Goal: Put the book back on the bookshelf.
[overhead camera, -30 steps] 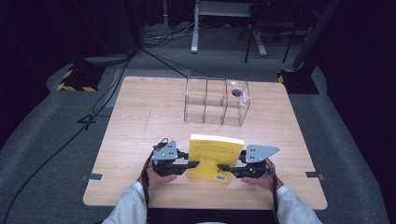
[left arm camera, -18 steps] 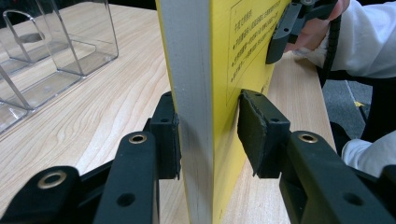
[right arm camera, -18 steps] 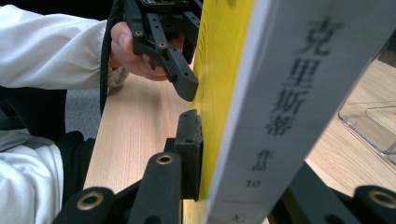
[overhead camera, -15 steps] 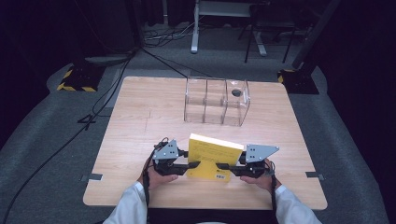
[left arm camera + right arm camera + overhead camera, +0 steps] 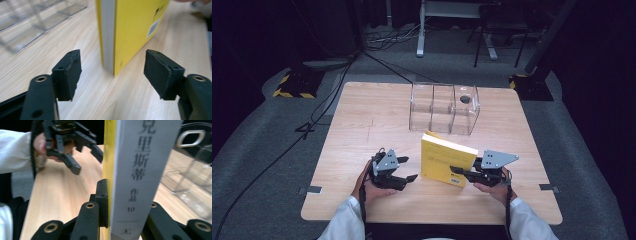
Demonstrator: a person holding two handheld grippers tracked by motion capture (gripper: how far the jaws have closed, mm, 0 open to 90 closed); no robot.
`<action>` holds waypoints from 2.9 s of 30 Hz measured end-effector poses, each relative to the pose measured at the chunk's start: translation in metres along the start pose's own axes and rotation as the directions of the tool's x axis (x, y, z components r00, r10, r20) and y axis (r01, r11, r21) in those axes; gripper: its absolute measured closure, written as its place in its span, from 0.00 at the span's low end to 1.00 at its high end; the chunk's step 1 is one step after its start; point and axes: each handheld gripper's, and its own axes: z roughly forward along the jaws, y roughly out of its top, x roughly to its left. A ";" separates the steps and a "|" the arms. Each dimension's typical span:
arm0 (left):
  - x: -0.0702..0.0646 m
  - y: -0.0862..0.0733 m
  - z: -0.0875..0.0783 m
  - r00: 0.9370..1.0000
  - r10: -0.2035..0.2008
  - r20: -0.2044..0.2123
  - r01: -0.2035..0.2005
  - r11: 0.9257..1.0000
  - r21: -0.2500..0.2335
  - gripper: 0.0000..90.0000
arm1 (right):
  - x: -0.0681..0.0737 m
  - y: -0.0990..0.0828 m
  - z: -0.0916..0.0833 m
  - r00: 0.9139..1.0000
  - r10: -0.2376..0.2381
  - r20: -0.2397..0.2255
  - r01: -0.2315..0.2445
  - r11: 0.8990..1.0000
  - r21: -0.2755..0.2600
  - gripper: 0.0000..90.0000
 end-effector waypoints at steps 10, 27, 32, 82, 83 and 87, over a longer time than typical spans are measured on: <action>0.010 -0.031 -0.025 0.985 -0.085 -0.152 0.105 0.986 0.132 0.19 | -0.013 0.003 -0.017 0.990 0.024 0.139 -0.024 1.000 -0.006 0.85; 0.014 -0.067 -0.051 0.946 -0.181 -0.267 0.233 0.957 0.175 0.21 | -0.038 0.014 -0.063 0.910 0.049 0.411 -0.031 0.998 -0.049 0.85; 0.014 -0.069 -0.046 0.944 -0.206 -0.257 0.257 0.948 0.185 0.21 | -0.048 0.023 -0.068 0.872 0.071 0.484 -0.039 0.996 -0.075 0.85; 0.011 -0.072 -0.030 0.936 -0.205 -0.285 0.266 0.945 0.193 0.16 | -0.148 0.047 0.046 0.687 0.147 0.711 -0.174 0.984 -0.035 0.85; 0.011 -0.071 -0.030 0.937 -0.205 -0.284 0.265 0.945 0.193 0.16 | -0.150 0.046 0.047 0.686 0.155 0.711 -0.181 0.983 -0.039 0.85; 0.011 -0.071 -0.031 0.939 -0.202 -0.279 0.262 0.944 0.199 0.16 | -0.156 0.038 0.053 0.681 0.166 0.713 -0.198 0.979 -0.038 0.85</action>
